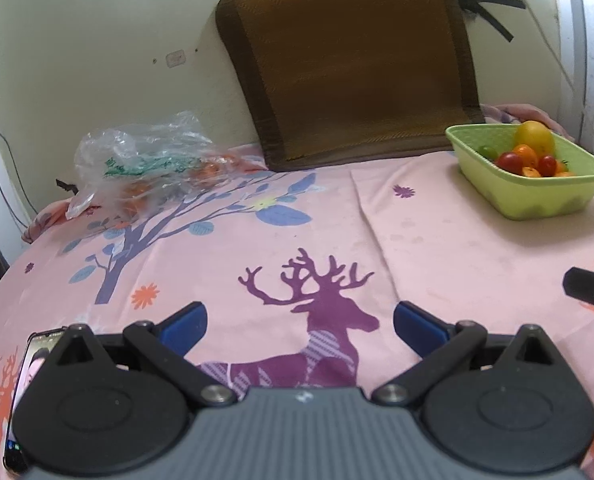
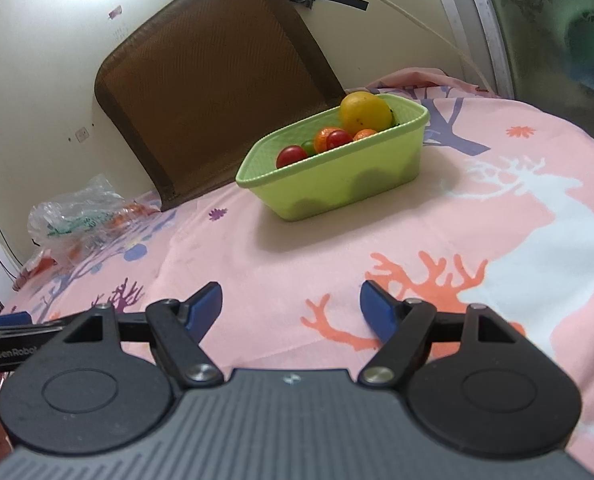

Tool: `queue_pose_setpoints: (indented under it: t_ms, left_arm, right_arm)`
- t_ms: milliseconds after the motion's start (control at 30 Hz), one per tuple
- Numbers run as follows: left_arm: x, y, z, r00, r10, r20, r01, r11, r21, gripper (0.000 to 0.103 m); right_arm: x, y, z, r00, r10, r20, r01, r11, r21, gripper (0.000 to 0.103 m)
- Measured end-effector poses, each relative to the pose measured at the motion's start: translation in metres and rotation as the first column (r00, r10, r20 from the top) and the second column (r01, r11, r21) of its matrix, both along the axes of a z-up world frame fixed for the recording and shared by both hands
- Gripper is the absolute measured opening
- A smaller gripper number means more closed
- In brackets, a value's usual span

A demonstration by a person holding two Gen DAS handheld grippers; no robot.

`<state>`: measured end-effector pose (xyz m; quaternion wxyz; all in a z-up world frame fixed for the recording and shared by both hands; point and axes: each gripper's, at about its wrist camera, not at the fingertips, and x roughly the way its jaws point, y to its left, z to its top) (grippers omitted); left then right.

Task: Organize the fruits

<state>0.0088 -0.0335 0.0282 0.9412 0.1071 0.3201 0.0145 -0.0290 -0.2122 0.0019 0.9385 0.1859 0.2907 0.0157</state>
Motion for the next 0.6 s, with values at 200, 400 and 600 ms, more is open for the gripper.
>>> queue_pose_setpoints:
  t_ms: [200, 400, 600]
  left_arm:
    - [-0.008, -0.006, 0.002, 1.000, -0.026, 0.015, 0.026, 1.000, 0.006, 0.103]
    - [-0.018, -0.010, 0.002, 0.998, -0.050, 0.027, 0.050, 0.999, 0.018, 0.103]
    - [-0.023, -0.011, -0.002, 0.998, -0.058, 0.006, 0.058, 0.998, 0.013, 0.103]
  right_arm:
    - [-0.004, -0.004, 0.003, 1.000, -0.014, -0.023, 0.015, 1.000, 0.010, 0.078]
    - [-0.011, -0.005, 0.006, 0.999, -0.020, -0.036, 0.021, 0.999, 0.035, 0.078]
    - [-0.023, 0.000, 0.009, 0.999, -0.010, -0.032, 0.012, 0.999, 0.033, 0.078]
